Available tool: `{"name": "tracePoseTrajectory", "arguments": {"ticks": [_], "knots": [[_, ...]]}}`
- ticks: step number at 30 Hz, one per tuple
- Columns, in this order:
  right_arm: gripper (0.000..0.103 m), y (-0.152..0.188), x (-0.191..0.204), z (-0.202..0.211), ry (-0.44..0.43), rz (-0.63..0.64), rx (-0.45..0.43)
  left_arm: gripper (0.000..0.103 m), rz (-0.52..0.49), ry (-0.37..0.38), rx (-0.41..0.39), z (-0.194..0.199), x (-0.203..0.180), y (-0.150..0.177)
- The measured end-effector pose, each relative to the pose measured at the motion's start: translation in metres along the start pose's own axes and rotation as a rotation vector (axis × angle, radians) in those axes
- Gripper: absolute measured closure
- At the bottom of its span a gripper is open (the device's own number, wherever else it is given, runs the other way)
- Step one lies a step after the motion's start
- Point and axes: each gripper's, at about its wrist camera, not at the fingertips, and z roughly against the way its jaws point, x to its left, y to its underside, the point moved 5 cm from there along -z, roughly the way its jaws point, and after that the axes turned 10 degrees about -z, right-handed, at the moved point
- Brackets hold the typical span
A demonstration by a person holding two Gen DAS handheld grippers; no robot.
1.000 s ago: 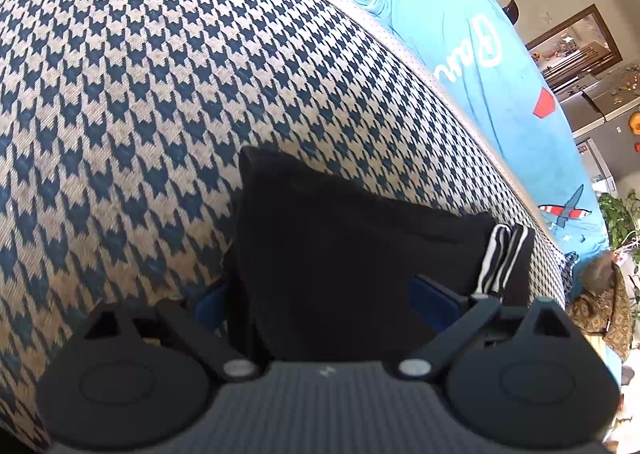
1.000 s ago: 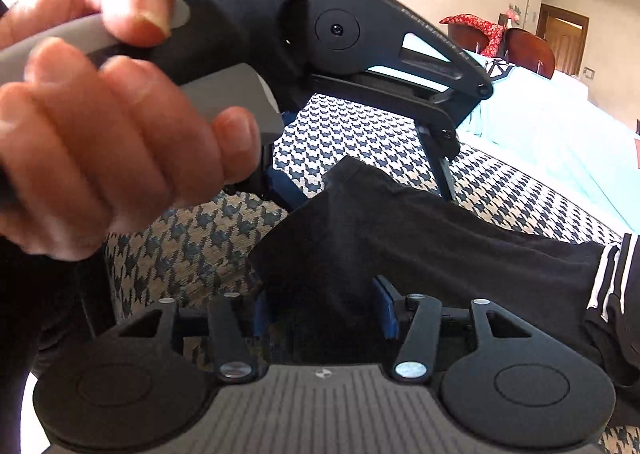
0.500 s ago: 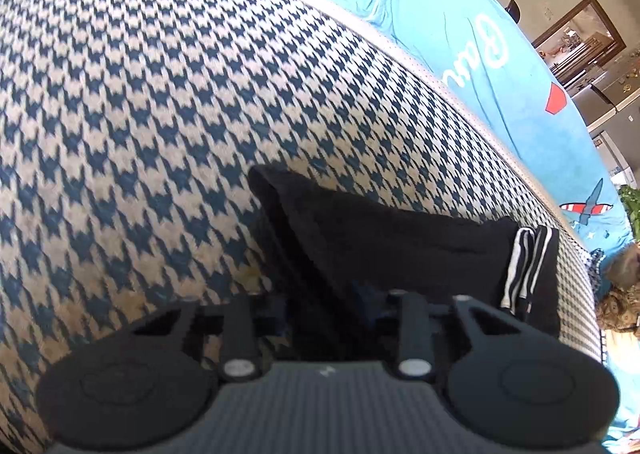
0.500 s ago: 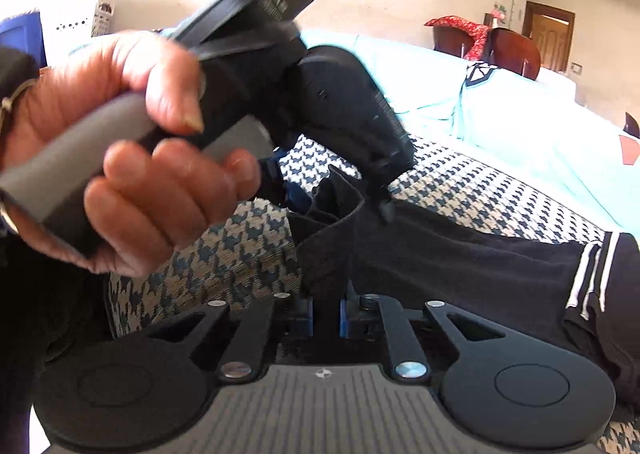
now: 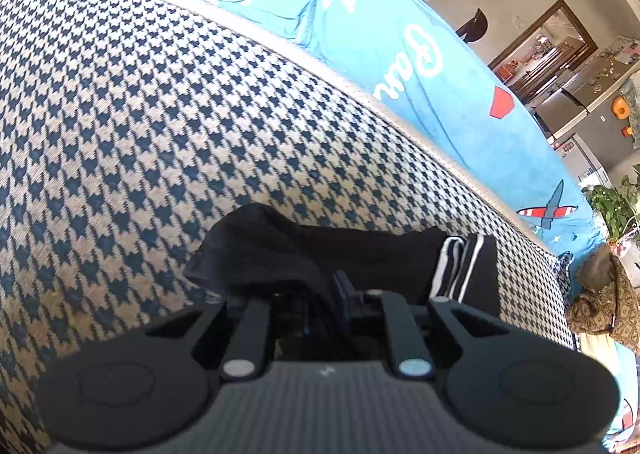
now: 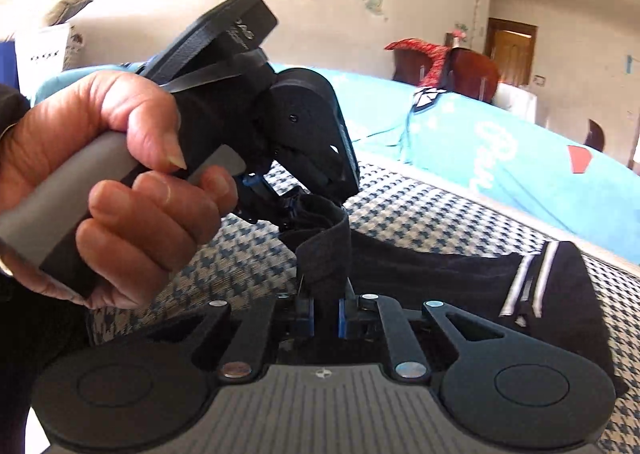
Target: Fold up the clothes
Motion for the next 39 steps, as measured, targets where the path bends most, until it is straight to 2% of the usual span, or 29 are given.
{"name": "tracePoseTrajectory", "arguments": {"ticks": [13,17,18,22,24,27,31,34,39], "knots": [[0.091,-0.032,-0.082,0.047,0.221,-0.173,-0.162,0.09,-0.234,0.082,-0.018,-0.027,-0.151,-0.036],[0.091,-0.027,-0.121,0.066,0.287,-0.314,-0.165,0.088,-0.297,0.087,0.045,-0.064,-0.184,-0.029],[0.091,-0.023,-0.131,0.07,0.305,-0.365,-0.158,0.082,-0.305,0.083,0.062,-0.072,-0.188,-0.026],[0.09,0.001,-0.162,0.079,0.387,-0.551,-0.097,0.066,-0.335,0.071,0.082,-0.086,-0.197,-0.018],[0.082,0.015,-0.173,0.084,0.424,-0.626,-0.063,0.051,-0.338,0.072,0.072,-0.083,-0.197,-0.019],[0.075,0.027,-0.184,0.097,0.472,-0.72,-0.058,0.048,-0.339,0.067,0.049,-0.073,-0.194,-0.023],[0.071,0.032,-0.195,0.112,0.522,-0.803,-0.076,0.046,-0.318,0.058,0.039,-0.058,-0.184,-0.029],[0.067,0.027,-0.194,0.114,0.52,-0.793,-0.085,0.046,-0.321,0.037,0.031,-0.047,-0.177,-0.031],[0.064,0.015,-0.189,0.113,0.471,-0.75,-0.099,0.038,-0.314,0.02,0.016,-0.028,-0.161,-0.033]]}}
